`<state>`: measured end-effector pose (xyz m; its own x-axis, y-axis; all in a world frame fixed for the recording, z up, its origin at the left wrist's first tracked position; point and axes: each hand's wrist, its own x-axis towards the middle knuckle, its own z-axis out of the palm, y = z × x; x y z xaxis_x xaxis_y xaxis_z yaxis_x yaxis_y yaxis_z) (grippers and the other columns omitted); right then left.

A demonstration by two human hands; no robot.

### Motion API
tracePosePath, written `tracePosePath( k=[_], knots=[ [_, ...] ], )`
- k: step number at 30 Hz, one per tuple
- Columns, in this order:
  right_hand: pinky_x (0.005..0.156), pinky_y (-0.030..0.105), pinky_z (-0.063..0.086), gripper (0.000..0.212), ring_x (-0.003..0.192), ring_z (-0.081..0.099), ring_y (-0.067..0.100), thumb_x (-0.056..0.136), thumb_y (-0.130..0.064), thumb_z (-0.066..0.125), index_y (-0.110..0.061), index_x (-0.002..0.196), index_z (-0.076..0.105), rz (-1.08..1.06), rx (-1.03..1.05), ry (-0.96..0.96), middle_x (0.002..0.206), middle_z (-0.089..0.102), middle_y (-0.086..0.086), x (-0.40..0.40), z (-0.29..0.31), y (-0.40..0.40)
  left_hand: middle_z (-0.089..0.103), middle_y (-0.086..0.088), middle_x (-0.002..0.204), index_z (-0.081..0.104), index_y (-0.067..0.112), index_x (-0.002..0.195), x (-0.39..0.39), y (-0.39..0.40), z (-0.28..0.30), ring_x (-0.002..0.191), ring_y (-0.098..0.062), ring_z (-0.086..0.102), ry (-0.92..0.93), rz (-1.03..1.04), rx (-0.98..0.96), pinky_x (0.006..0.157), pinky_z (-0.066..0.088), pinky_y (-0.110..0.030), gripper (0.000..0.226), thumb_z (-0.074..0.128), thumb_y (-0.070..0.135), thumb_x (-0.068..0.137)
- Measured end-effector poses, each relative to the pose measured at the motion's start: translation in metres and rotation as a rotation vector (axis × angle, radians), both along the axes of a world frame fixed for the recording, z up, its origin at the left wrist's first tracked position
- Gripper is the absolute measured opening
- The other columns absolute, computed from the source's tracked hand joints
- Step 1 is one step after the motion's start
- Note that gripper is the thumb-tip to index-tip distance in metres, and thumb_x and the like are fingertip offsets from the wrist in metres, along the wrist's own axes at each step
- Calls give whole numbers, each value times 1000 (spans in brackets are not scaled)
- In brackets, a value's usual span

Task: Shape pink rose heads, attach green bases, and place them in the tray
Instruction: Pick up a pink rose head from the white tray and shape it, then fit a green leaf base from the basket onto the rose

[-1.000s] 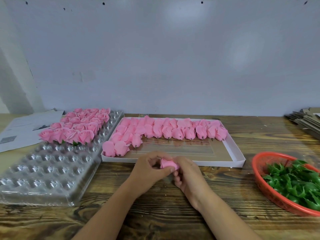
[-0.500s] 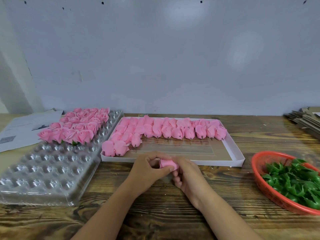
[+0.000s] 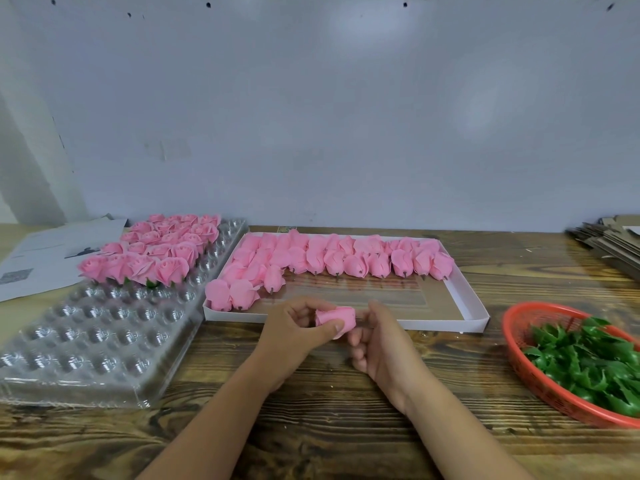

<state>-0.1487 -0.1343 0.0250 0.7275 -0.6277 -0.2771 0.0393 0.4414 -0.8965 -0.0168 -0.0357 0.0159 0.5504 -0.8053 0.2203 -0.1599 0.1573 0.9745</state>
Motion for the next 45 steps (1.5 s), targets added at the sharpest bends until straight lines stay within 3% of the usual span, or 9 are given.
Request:
tracePosePath(
  k=[3,7,12,15,19,23,31,38,45],
  knots=[
    [45,23,32,34,43,41,9,104,-32,37,-14,99,65,-127,-149,158,53,53,-3,-11,11,-8,79,2,97,79,32,91,0,0,0,92,-12,74,19,6,12,76,56,-18,29,86,7,78],
    [47,23,40,11,46,50,10,98,-15,55,-18,99,66,-277,-595,296,57,63,-6,-56,41,-29,78,6,99,79,36,90,0,0,1,94,-10,73,25,7,19,74,55,-16,31,85,8,78],
    [56,21,39,11,64,62,5,83,-22,65,-33,80,66,-445,-1212,748,71,67,-18,-139,79,-82,78,4,99,79,26,93,1,-1,0,94,-11,73,61,12,26,74,55,-16,24,85,8,78],
    [56,21,40,18,67,63,8,80,-14,73,-31,76,68,-383,-1201,1031,70,65,-17,-177,83,-130,78,5,100,77,19,99,3,-1,-1,95,-10,73,83,15,33,73,55,-15,25,85,8,78],
    [59,25,45,13,75,64,6,82,-21,77,-33,81,74,-50,-1137,1280,73,65,-19,-195,69,-169,78,6,99,76,17,99,2,-2,-1,94,-8,73,87,14,36,72,55,-14,25,85,7,78],
    [88,29,51,12,92,61,11,92,-38,67,-40,103,71,153,-1162,1394,101,67,-10,-185,56,-167,78,5,99,76,16,101,2,-2,-2,95,-9,73,85,2,37,72,55,-15,26,84,5,78],
    [83,29,52,25,85,61,14,91,-26,67,-38,69,64,100,-1178,1474,88,66,-6,-169,59,-160,78,7,98,76,15,100,3,-1,-3,93,-6,73,81,19,21,72,54,-13,25,84,5,79],
    [50,28,46,25,62,65,17,85,-34,76,-18,69,67,-116,-1196,1275,68,67,0,-179,63,-167,79,7,97,76,16,99,3,-2,-2,92,-6,73,91,15,14,71,54,-13,24,84,5,79],
    [52,33,51,33,50,67,15,89,-41,70,-13,73,63,-56,-1166,1295,55,68,3,-190,62,-177,78,9,96,76,17,98,4,-1,-3,92,-5,73,92,10,16,71,54,-12,24,84,5,79]
  ],
)
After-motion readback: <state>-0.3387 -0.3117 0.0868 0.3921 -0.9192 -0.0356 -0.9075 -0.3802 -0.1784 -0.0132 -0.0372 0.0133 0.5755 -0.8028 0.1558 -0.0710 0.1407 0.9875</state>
